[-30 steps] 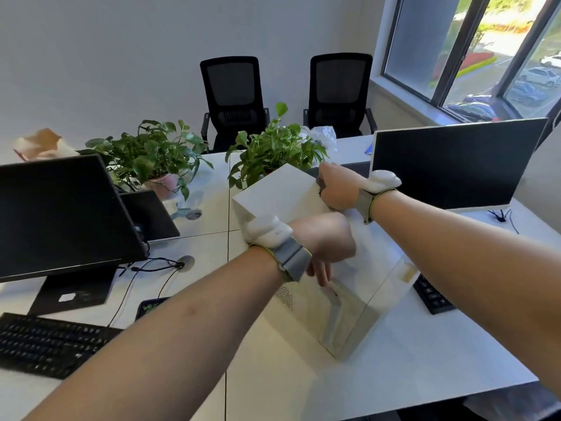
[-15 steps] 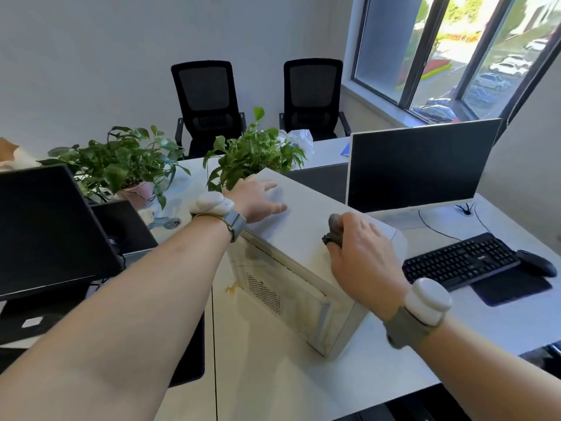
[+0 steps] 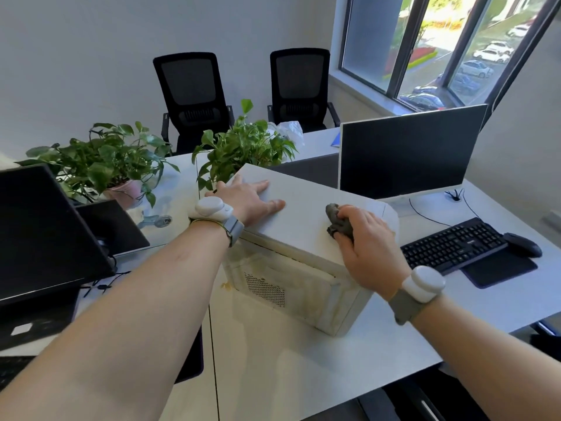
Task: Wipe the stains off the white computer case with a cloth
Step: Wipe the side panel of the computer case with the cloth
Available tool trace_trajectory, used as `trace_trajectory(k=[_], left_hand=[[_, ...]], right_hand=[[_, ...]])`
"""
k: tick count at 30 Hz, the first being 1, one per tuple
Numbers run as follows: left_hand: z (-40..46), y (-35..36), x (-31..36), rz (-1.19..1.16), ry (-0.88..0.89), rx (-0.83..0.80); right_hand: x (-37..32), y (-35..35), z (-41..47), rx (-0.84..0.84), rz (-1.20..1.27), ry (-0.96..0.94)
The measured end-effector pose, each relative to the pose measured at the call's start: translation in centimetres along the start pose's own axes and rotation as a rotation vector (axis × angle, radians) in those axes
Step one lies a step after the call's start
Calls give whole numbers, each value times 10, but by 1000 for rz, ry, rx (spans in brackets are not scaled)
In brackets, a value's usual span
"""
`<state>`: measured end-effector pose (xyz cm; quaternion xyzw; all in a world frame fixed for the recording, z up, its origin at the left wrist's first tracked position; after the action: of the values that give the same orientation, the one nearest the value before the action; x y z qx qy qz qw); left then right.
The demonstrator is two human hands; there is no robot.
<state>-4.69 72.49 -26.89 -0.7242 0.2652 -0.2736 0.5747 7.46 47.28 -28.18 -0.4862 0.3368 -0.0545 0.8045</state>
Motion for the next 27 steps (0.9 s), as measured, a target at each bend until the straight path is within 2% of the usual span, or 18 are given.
trace_trajectory(k=[8,14,16,19,24,27], left_hand=[[-3,14,28,159,-89,72],[-21,7,29,188,-143,57],[-23,11,26,193,-71,105],[-24,24,18,46,72,221],[-17,30,9,-52,88,275],[-18,25,2,-110,88,337]], right_hand=[[58,-26,85,-175,-184,-27],[64,-23,111,-184,-191,-72],[63,-22,113,-205,-219,-89],[63,-16,113,-215,-225,-90],[30,-8,100,-109,24,-62],[-1,2,79,-135,274,-47]])
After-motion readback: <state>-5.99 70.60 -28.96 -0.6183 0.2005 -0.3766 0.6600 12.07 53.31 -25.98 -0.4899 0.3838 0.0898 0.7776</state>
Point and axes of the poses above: each hand's wrist, its own z-axis towards the middle knuckle, its own y-axis out of the palm, x = y × z, the point moved 4 cm from there along z, towards the middle knuckle, and after that the axes turned 8 degrees about y, right-handed, at the moved point
